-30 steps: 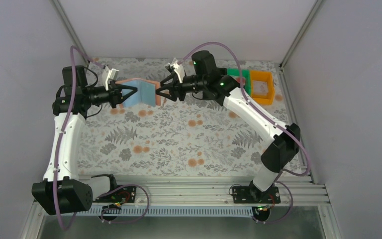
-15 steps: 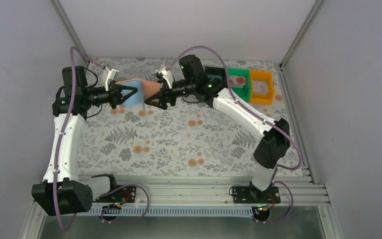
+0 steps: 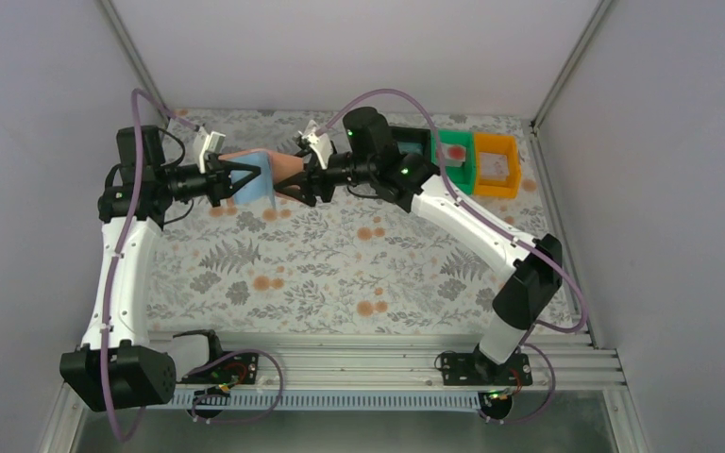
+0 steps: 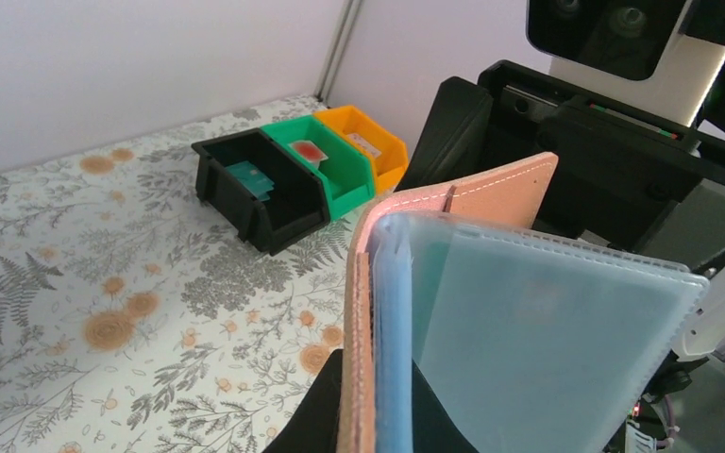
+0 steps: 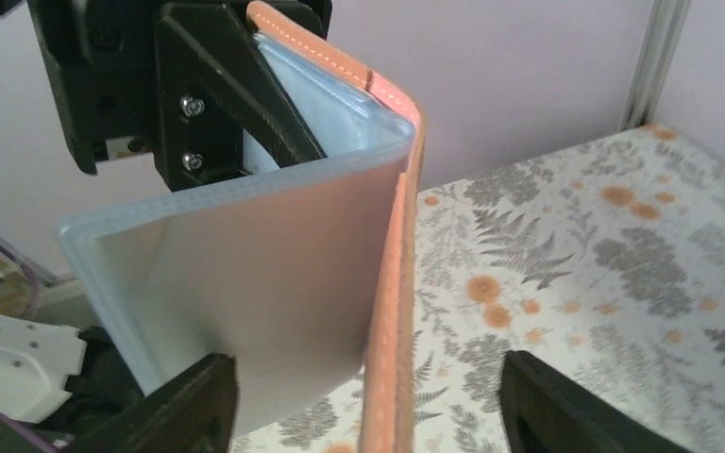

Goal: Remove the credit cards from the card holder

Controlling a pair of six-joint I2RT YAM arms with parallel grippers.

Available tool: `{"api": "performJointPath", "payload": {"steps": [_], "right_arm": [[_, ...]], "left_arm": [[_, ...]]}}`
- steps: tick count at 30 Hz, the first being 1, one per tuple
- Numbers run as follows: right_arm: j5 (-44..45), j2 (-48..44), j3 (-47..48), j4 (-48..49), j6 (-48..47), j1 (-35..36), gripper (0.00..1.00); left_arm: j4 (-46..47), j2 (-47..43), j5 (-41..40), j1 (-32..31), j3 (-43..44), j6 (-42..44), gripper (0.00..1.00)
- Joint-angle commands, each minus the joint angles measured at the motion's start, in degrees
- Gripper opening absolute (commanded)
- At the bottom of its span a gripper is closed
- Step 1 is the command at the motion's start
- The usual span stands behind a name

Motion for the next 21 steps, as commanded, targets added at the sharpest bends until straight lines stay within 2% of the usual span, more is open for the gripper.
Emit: {"api": "performJointPath", "payload": {"steps": [1,8,12,15,21], "right_arm": [[-3.1,0.8,3.0,0.3,0.0,0.6,0.76],[-5.7,0.9,2.1,0.0,-0.2,1.2,0.84],[-0.5,1.9,2.9,1.6,1.8,2.6,0.84],[3.4,3.3,4.3,1.7,4.3,3.3,0.89],[9.7,4.5,4.7,1.9,7.7,4.5,0.89]], "left_arm": [[0.6,-1.1,1.9,0.1,-1.1,1.0,0.02],[0.8,-1.3,2.1,0.1,-1.3,0.9,0.02],[0.7,-1.4,2.1,0.1,-1.3,0.8,0.02],[0.7,-1.3,2.1,0.1,-1.4,0.8,0.02],[0.8,-1.3,2.4,0.1,-1.3,0.8,0.02]]}}
